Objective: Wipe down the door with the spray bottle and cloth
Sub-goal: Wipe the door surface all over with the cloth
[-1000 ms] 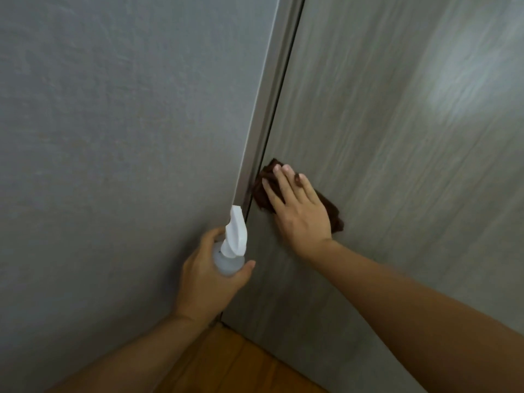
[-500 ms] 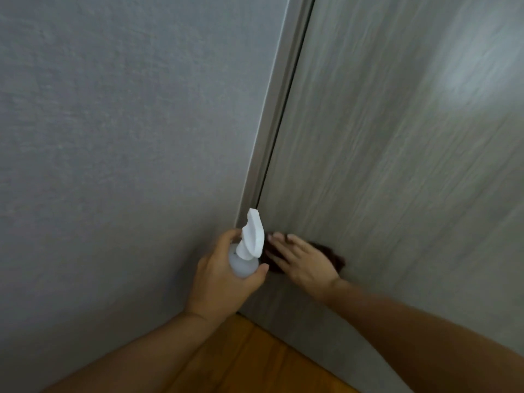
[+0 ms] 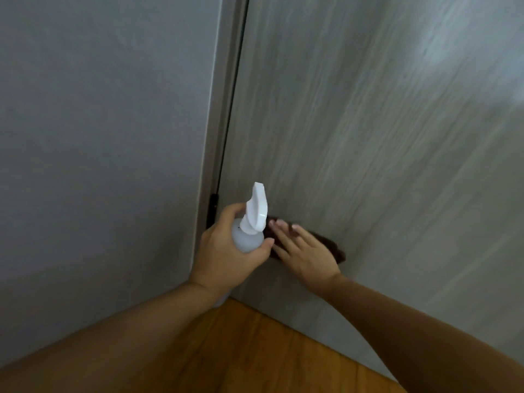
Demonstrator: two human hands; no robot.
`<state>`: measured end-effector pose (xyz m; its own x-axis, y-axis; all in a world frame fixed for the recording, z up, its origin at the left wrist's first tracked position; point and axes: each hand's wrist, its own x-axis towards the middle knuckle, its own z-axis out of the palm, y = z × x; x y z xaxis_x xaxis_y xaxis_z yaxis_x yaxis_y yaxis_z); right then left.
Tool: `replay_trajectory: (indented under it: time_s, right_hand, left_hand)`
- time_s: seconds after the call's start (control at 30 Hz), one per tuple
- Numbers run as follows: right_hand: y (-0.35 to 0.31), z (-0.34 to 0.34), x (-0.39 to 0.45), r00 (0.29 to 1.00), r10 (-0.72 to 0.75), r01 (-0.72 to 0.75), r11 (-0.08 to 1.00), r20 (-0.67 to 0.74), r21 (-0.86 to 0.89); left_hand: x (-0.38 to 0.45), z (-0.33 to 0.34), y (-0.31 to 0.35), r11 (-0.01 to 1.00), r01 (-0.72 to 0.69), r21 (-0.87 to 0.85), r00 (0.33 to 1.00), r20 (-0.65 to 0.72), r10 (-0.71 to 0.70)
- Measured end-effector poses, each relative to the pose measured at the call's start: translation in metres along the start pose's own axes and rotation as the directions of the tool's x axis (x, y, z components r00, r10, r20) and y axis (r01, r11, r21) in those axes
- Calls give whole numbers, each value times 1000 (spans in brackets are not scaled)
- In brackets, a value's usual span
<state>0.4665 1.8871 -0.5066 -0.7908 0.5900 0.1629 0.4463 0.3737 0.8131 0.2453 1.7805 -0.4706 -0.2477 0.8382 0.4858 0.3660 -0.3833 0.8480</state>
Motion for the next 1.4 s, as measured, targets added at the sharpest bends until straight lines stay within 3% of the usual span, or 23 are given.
replay_trajectory:
  time_s: [0.07, 0.13, 0.2, 0.27, 0.37, 0.5, 0.63, 0.7, 0.9, 1.07, 1.17, 1.3, 1.4]
  right_hand:
    - [-13, 7, -14, 986, -88, 95, 994, 140, -49]
    - [-13, 4, -16, 978, -101, 108, 994, 182, -24]
    - [-1, -4, -13, 994, -54, 52, 999, 93, 16]
    - [20, -16, -15, 991, 101, -95, 993, -86, 75]
    - [66, -38, -32, 899, 328, -282, 940, -289, 191]
    - [110, -55, -57, 756, 558, -498, 830, -342, 251]
    - [103, -43, -62, 706, 618, -559, 786, -345, 265]
    - [88, -32, -62, 723, 607, -543, 795, -330, 272]
    - [28, 20, -92, 934, 298, -270, 950, -196, 154]
    - [30, 26, -99, 966, 191, -179, 980, -172, 83]
    - [59, 7, -107, 913, 333, -303, 940, -235, 155]
    - [105, -17, -131, 735, 605, -553, 796, -306, 247]
    - [107, -20, -136, 676, 680, -614, 733, -285, 293]
  left_hand:
    - [0, 7, 1, 1000, -5, -7, 1000, 17, 6]
    - [-1, 13, 3, 1000, -11, -24, 1000, 28, 12]
    - [-1, 16, 3, 999, -1, -44, 1000, 13, 1]
    - [-3, 18, 1, 999, 14, -46, 1000, 6, -14]
    - [-5, 18, -1, 999, 23, -41, 1000, 20, -23]
    - [-3, 16, -3, 999, 4, -37, 999, 51, -2]
    - [1, 14, -1, 1000, -12, -16, 1000, 28, 13]
    - [0, 15, 2, 1000, -11, -16, 999, 30, 12]
    - [-8, 20, 16, 1000, -12, 3, 999, 48, 12]
    - [-14, 25, 24, 998, -45, 34, 997, 57, 43]
    - [-17, 31, 32, 998, -46, 53, 997, 61, 43]
    - [-17, 44, 43, 998, -60, 13, 996, 70, 59]
    - [-17, 56, 53, 998, -54, -16, 995, 79, 55]
